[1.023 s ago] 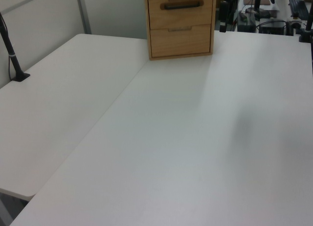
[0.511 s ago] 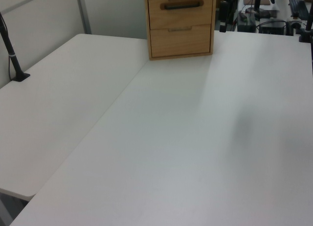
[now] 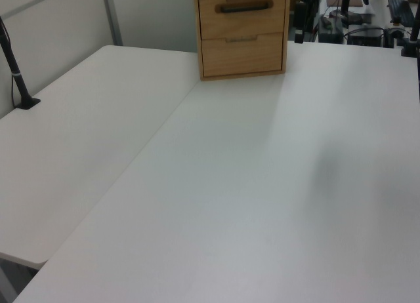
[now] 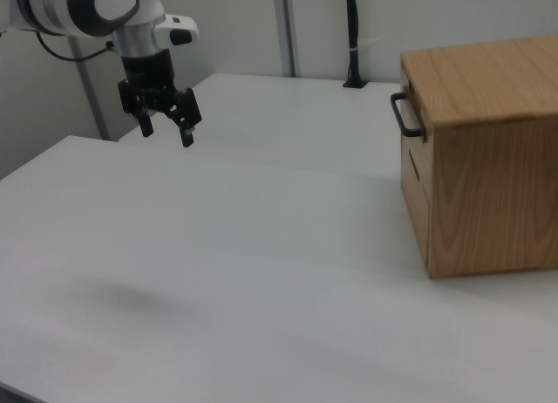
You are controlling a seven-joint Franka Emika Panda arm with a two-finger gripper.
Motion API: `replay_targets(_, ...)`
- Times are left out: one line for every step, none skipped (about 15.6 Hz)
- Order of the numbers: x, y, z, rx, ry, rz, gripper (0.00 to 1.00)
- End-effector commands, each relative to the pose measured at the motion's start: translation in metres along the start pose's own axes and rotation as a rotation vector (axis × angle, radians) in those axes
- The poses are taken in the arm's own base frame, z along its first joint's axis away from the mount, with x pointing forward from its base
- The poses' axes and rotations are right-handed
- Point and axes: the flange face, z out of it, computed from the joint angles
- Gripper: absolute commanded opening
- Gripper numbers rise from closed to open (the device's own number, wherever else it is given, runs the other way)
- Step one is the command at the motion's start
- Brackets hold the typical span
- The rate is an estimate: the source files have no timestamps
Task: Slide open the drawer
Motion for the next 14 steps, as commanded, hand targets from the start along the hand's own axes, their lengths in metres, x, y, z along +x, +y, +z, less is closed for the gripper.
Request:
replay_targets(-0.004, 0.007, 0.001, -0.024, 0.001, -0.071, 1.0)
replay_targets(-0.001, 0.01, 0.0, -0.041, 0.029, -0.118, 1.0)
replay_targets(0.003, 0.014, -0.002, -0.047, 0.057, -0.145, 1.0)
replay_targets(0.006, 0.025, -0.006, -0.052, 0.089, -0.157, 1.0)
replay_targets(0.009, 0.033, -0.01, -0.066, 0.123, -0.189, 1.0)
replay_targets(0.014, 0.04, -0.011, -0.094, 0.149, -0.24, 1.0)
replay_targets(0.02, 0.045, -0.007, -0.133, 0.156, -0.297, 1.0)
replay_targets(0.025, 0.052, -0.003, -0.18, 0.157, -0.341, 1.0)
replay_targets(0.031, 0.062, -0.002, -0.232, 0.175, -0.375, 1.0)
replay_targets(0.038, 0.073, 0.001, -0.274, 0.203, -0.402, 1.0)
replay_targets(0.047, 0.086, 0.006, -0.309, 0.234, -0.425, 1.0)
replay_targets(0.057, 0.096, 0.012, -0.339, 0.267, -0.449, 1.0)
replay_targets(0.066, 0.106, 0.016, -0.373, 0.305, -0.467, 1.0)
replay_targets(0.073, 0.116, 0.017, -0.417, 0.343, -0.481, 1.0)
